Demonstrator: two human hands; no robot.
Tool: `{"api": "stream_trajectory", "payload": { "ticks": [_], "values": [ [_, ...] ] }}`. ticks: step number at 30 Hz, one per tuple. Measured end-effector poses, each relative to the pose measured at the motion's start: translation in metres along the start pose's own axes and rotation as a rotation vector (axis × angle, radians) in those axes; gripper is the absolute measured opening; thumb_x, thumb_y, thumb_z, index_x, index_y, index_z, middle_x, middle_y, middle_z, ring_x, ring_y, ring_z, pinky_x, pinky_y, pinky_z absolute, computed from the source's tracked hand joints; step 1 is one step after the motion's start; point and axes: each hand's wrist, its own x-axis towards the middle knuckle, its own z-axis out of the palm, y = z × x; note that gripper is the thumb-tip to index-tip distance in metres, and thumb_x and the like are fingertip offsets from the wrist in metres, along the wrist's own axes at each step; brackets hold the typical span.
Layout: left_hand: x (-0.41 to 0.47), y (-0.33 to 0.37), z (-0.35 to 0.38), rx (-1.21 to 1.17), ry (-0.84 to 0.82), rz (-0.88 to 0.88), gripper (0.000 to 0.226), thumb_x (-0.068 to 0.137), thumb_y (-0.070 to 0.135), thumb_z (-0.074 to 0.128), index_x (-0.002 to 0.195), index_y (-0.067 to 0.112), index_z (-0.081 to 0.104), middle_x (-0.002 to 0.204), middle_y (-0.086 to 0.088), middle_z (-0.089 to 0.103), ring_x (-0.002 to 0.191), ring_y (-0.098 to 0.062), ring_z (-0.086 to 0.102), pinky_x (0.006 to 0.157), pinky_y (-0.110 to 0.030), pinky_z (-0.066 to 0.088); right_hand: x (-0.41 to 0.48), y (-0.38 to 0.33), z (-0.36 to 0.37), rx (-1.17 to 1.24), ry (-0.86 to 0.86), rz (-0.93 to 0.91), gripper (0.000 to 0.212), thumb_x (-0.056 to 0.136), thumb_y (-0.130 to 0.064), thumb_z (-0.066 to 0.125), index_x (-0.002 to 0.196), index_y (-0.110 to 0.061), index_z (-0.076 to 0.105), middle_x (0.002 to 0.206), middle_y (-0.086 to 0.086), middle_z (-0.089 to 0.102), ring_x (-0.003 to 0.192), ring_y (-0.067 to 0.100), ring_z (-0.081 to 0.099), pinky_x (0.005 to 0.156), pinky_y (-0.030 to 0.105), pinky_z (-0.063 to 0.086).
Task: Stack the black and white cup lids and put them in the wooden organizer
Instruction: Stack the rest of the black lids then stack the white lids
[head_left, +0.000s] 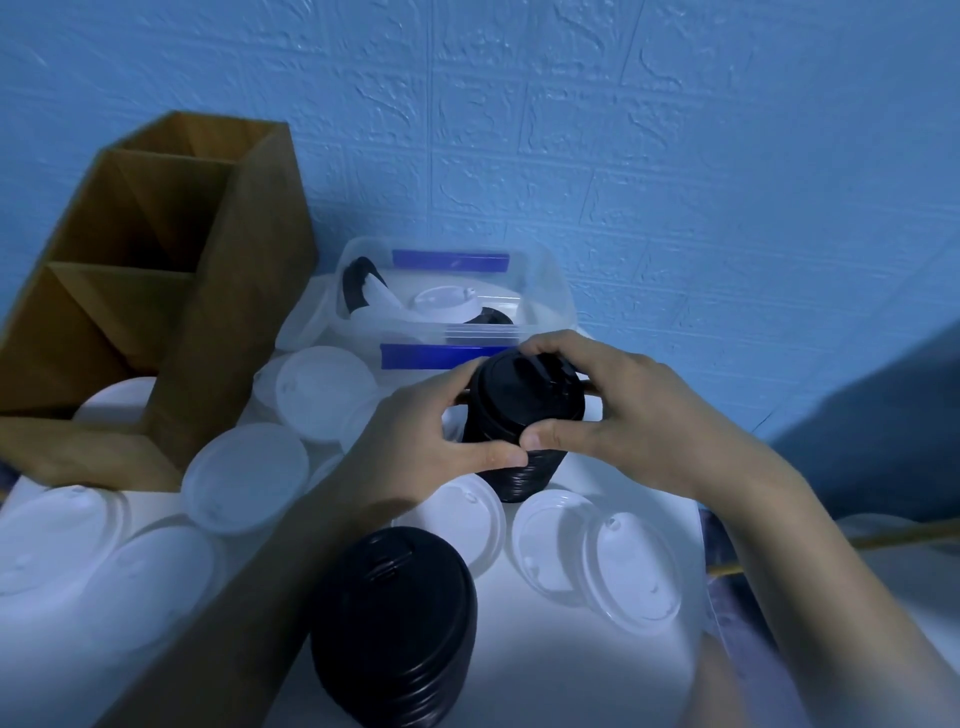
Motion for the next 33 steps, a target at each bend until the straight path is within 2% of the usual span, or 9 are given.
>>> {"api": "stream_trajectory", "payload": {
  "ticks": [5,9,14,16,18,20,23,30,33],
  "values": [
    [0.001,-0.001,0.001,0.027,0.007,0.014,0.076,0.073,0.032,0.09,0.139,0.045,0.053,0.123,0.021,0.069,0.122,-0.002,0.061,0.108,-0.045,0.047,-0.002,0.001,0.001,0.008,0.021,0.032,0.058,0.074,-0.063,0.074,0.123,-0.048,0.047,0.112,-0.024,0.063,0.105,0.006,0.06,0.098,0.036,0.048],
    [0.003,-0.003,-0.003,0.061,-0.014,-0.007,0.104,0.065,0.055,0.084,0.15,0.059,0.026,0.13,0.023,0.065,0.126,0.004,0.056,0.112,-0.04,0.044,0.0,0.005,0.004,0.056,0.03,0.024,0.069,0.069,-0.07,0.073,0.128,-0.047,0.046,0.122,-0.025,0.062,0.115,0.004,0.059,0.103,0.039,0.047],
    [0.006,-0.005,-0.006,0.036,-0.081,-0.011,0.088,0.073,0.074,0.067,0.15,0.06,0.027,0.137,0.026,0.059,0.132,0.003,0.051,0.115,-0.042,0.041,0.0,0.009,0.006,0.12,0.032,0.022,0.077,0.066,-0.073,0.074,0.135,-0.056,0.045,0.13,-0.034,0.058,0.121,-0.003,0.056,0.109,0.038,0.045],
    [0.006,-0.008,-0.006,0.052,-0.063,0.005,0.074,0.081,0.08,0.052,0.148,0.063,0.026,0.135,0.018,0.064,0.129,-0.014,0.059,0.111,-0.046,0.044,0.001,0.008,0.005,0.122,0.03,0.025,0.08,0.062,-0.076,0.072,0.135,-0.055,0.045,0.13,-0.034,0.058,0.123,-0.003,0.055,0.109,0.038,0.045],
    [0.008,-0.01,-0.005,0.041,-0.059,0.004,0.068,0.084,0.078,0.049,0.147,0.063,0.029,0.132,0.015,0.066,0.125,-0.024,0.062,0.109,-0.048,0.046,0.002,0.009,0.005,0.126,0.027,0.03,0.083,0.061,-0.076,0.072,0.137,-0.054,0.045,0.131,-0.033,0.058,0.123,-0.002,0.055,0.109,0.038,0.045],
    [0.006,-0.01,-0.003,0.022,-0.061,0.001,0.067,0.085,0.073,0.052,0.148,0.059,0.031,0.135,0.02,0.063,0.127,-0.015,0.061,0.112,-0.046,0.044,0.002,0.011,0.005,0.118,0.026,0.033,0.082,0.064,-0.071,0.077,0.138,-0.052,0.046,0.132,-0.032,0.058,0.122,-0.002,0.056,0.109,0.038,0.045],
    [0.004,-0.012,-0.002,0.017,-0.057,-0.019,0.068,0.085,0.073,0.053,0.148,0.058,0.032,0.133,0.012,0.066,0.126,-0.021,0.061,0.111,-0.048,0.044,0.003,0.012,0.007,0.081,0.03,0.04,0.084,0.061,-0.076,0.073,0.137,-0.049,0.047,0.129,-0.029,0.06,0.12,0.0,0.058,0.107,0.038,0.046],
    [0.0,-0.008,-0.005,0.081,-0.071,-0.023,0.07,0.086,0.072,0.05,0.15,0.056,0.028,0.139,0.028,0.057,0.134,0.005,0.047,0.115,-0.041,0.04,0.004,0.019,0.012,0.128,0.05,0.047,0.083,0.056,-0.079,0.071,0.131,-0.051,0.049,0.123,-0.026,0.064,0.115,0.003,0.062,0.106,0.037,0.048],
    [-0.002,-0.003,-0.003,0.068,-0.057,-0.01,0.076,0.08,0.064,0.067,0.147,0.056,0.032,0.135,0.03,0.058,0.131,0.007,0.05,0.114,-0.038,0.041,0.01,0.021,0.002,0.261,-0.045,0.042,0.073,0.062,-0.065,0.08,0.128,-0.044,0.056,0.124,-0.022,0.066,0.12,0.0,0.06,0.107,0.035,0.049]
  ]
}}
